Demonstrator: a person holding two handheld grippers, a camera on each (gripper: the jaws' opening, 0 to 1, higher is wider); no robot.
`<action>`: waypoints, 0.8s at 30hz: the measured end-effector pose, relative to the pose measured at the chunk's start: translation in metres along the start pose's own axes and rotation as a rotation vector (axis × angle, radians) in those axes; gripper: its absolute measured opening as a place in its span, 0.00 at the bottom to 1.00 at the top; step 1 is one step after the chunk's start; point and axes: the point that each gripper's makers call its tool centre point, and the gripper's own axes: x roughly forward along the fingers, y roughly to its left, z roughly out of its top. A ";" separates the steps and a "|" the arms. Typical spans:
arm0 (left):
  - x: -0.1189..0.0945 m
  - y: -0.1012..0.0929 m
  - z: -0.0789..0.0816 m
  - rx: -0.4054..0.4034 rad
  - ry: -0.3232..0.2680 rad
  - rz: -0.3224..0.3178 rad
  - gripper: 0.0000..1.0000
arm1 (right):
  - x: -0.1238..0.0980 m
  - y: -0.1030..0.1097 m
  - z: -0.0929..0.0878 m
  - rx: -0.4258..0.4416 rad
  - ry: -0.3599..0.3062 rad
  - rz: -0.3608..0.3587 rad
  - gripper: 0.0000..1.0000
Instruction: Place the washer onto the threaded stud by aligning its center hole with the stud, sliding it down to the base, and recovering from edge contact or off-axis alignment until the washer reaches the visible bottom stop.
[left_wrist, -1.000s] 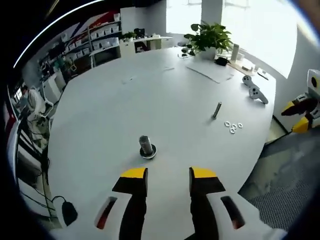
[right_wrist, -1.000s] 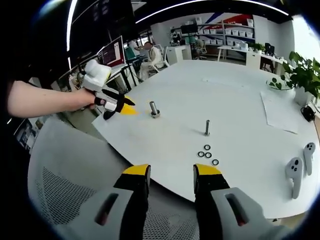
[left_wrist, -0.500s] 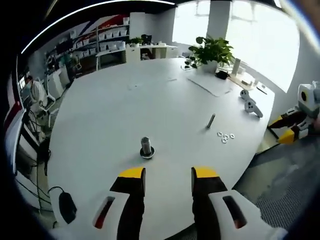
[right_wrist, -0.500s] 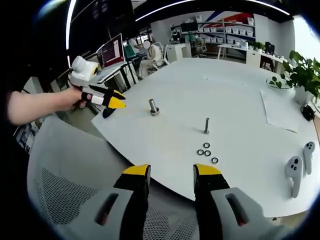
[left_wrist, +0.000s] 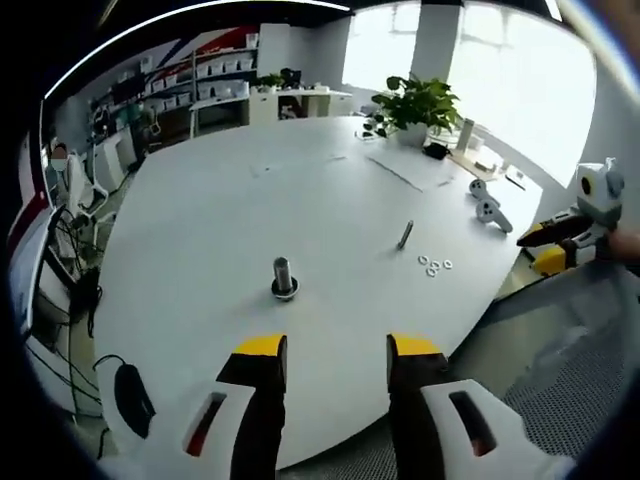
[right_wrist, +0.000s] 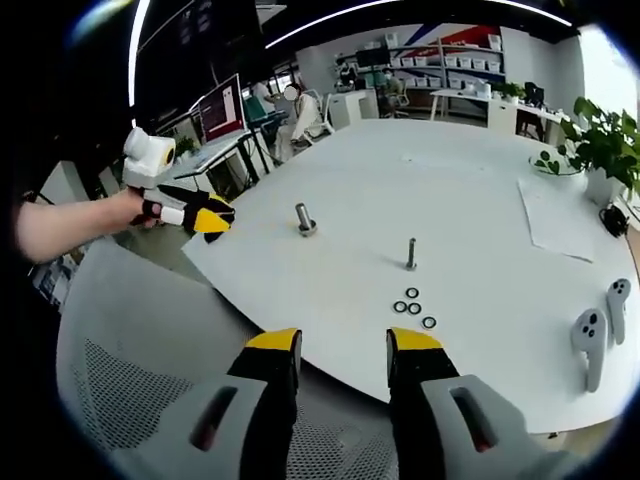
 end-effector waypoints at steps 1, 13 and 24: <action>-0.002 -0.001 0.000 0.000 -0.001 0.000 0.38 | 0.000 0.000 0.000 -0.001 0.001 0.001 0.36; -0.014 -0.012 0.014 -0.039 -0.090 -0.001 0.40 | 0.001 0.002 -0.003 -0.013 0.015 0.010 0.36; 0.006 -0.008 0.013 -0.017 -0.078 0.001 0.39 | 0.001 0.000 -0.004 -0.013 0.019 0.000 0.36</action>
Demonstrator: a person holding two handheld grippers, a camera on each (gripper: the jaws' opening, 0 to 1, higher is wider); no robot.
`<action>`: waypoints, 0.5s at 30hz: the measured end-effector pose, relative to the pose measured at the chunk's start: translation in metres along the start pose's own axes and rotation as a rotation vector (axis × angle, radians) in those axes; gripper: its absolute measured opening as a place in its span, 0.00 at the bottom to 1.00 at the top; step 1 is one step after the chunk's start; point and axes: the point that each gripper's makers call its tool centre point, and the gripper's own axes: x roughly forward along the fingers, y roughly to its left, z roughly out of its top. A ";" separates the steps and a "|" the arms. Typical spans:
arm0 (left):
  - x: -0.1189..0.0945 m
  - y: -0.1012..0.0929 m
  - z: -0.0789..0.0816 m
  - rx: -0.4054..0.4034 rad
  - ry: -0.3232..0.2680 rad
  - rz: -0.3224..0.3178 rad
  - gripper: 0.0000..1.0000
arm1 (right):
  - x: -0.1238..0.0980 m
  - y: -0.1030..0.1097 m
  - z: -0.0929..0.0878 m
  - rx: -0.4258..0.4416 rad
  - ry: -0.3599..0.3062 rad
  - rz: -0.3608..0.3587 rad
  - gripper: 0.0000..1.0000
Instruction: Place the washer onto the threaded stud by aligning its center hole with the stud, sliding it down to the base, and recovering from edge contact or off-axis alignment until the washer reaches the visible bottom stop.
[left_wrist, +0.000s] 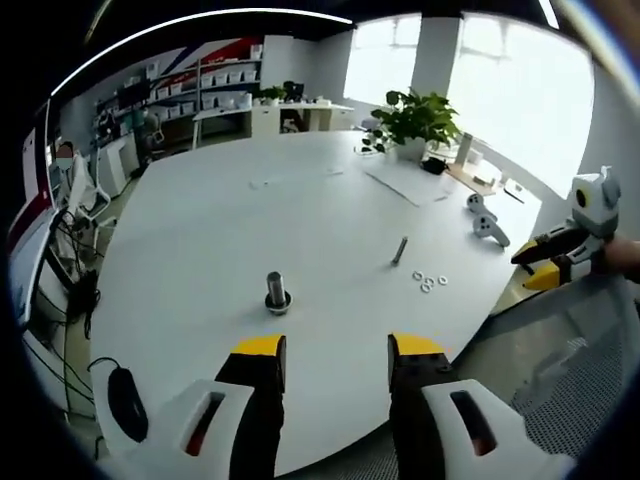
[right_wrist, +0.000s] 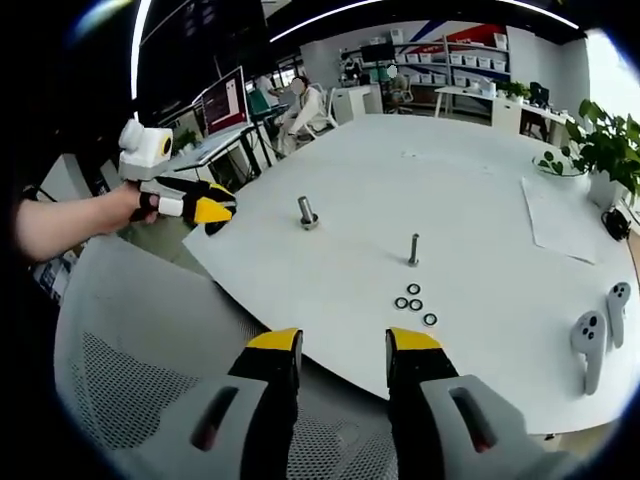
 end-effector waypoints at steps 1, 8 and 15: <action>0.001 -0.001 0.000 0.001 -0.001 -0.002 0.39 | 0.000 0.000 0.000 0.000 0.001 0.000 0.36; 0.005 -0.008 -0.002 0.050 -0.002 -0.029 0.38 | 0.001 -0.001 -0.003 -0.001 0.021 -0.009 0.35; 0.007 -0.019 -0.006 0.065 0.012 -0.072 0.38 | 0.003 -0.001 -0.011 -0.006 0.065 -0.015 0.36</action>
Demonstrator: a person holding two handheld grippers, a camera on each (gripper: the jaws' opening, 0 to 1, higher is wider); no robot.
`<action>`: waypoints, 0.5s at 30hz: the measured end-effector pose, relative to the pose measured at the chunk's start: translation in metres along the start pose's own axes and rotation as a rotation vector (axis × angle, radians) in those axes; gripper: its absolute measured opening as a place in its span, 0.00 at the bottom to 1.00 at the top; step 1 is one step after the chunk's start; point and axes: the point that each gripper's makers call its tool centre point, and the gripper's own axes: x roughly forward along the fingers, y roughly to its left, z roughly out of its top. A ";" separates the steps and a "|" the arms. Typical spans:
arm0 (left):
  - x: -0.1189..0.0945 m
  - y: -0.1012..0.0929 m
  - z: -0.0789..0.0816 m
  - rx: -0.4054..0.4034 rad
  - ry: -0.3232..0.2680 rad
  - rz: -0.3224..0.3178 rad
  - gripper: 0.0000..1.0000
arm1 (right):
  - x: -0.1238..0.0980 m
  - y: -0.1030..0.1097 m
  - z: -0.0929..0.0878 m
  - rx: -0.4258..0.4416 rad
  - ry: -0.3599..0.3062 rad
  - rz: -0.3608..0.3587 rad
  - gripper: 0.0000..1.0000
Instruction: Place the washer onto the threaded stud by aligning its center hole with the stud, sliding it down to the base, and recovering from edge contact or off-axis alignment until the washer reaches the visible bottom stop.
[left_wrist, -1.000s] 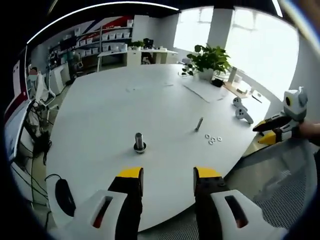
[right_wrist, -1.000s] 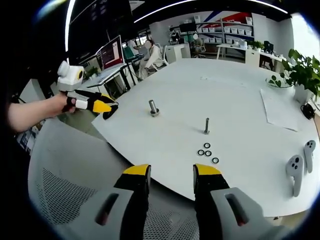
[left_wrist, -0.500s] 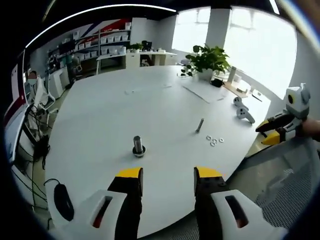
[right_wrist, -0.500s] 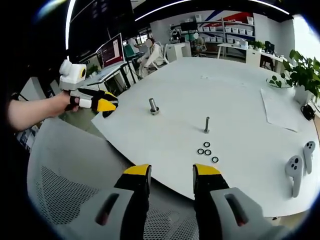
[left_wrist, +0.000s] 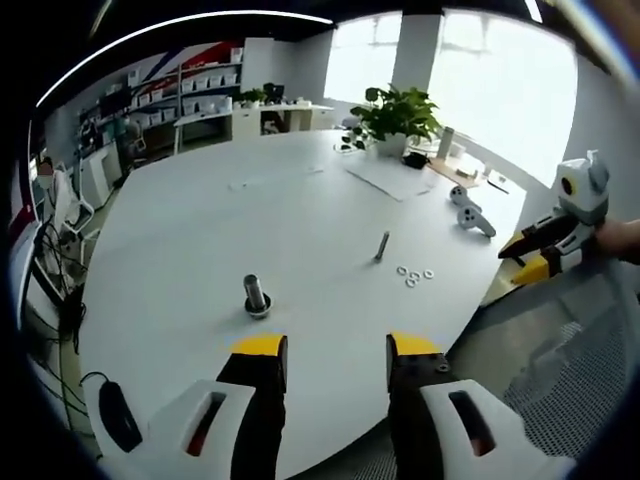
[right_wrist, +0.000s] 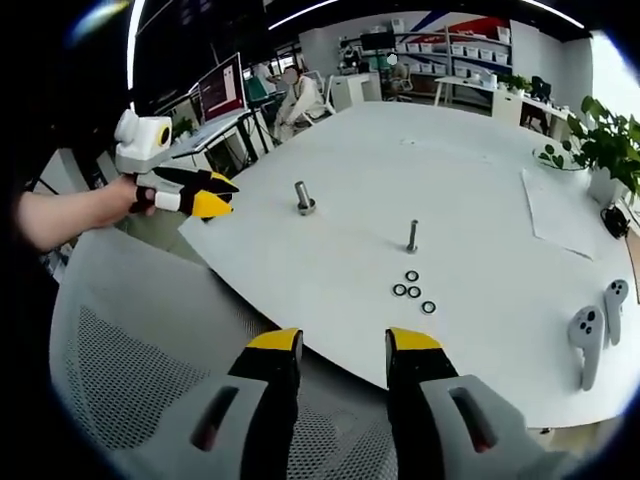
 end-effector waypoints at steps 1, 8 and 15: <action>0.000 -0.001 0.000 0.003 0.000 -0.005 0.38 | 0.000 0.000 0.000 -0.001 0.002 -0.001 0.36; 0.003 -0.011 -0.003 0.023 0.009 -0.043 0.38 | 0.001 0.002 -0.005 -0.004 0.030 0.000 0.36; 0.001 -0.014 0.003 0.011 -0.011 -0.067 0.38 | 0.000 -0.008 -0.009 -0.004 0.048 -0.047 0.36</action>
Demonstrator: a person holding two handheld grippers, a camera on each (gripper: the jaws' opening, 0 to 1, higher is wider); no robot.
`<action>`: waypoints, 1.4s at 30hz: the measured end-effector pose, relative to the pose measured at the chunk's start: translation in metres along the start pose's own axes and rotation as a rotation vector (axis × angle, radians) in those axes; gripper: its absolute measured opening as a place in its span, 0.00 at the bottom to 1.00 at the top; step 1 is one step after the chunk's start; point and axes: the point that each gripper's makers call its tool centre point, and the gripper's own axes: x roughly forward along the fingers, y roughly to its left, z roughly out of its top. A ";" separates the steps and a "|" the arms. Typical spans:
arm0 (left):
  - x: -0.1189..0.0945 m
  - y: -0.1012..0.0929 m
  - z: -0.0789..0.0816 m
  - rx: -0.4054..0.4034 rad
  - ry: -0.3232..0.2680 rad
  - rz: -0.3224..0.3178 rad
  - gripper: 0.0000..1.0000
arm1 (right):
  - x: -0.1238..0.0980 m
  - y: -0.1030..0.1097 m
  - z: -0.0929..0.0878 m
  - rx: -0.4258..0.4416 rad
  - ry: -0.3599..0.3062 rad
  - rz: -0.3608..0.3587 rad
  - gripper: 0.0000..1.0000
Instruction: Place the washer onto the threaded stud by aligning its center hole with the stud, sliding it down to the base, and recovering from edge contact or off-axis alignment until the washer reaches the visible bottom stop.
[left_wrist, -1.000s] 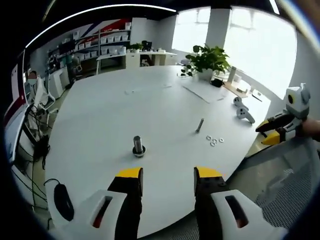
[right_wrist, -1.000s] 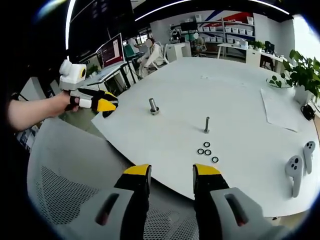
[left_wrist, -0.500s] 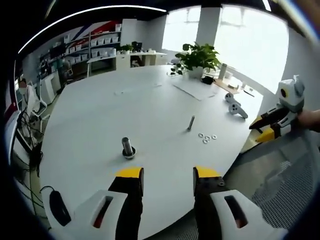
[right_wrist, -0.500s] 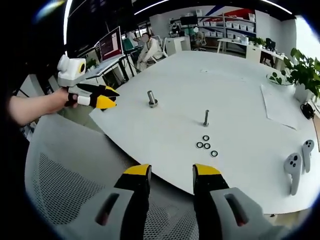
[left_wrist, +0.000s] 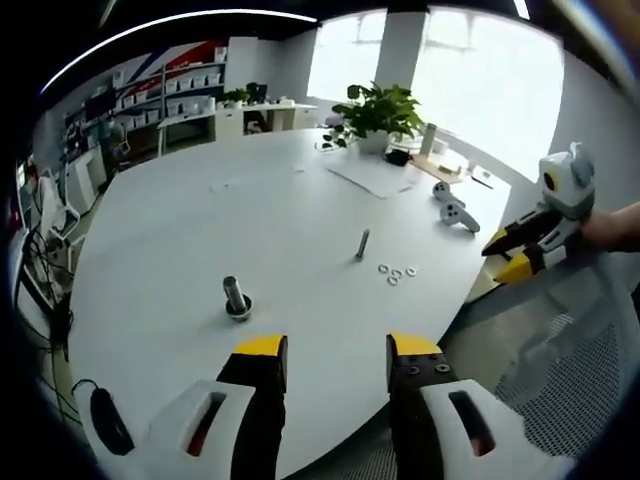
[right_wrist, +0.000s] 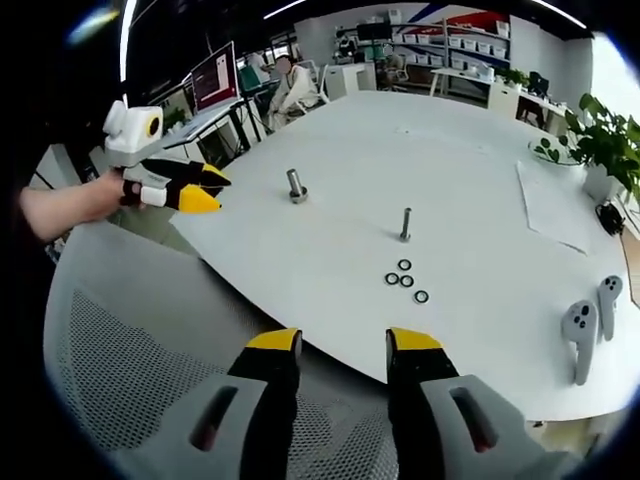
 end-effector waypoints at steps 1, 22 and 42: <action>-0.001 -0.001 0.002 -0.004 -0.007 -0.004 0.38 | 0.000 0.000 0.000 0.003 0.001 -0.001 0.36; -0.001 -0.003 0.004 -0.015 -0.009 -0.007 0.41 | -0.004 -0.017 0.001 0.025 -0.016 -0.079 0.37; -0.002 -0.001 0.004 0.024 -0.008 0.014 0.43 | -0.004 -0.015 0.003 0.013 -0.032 -0.066 0.37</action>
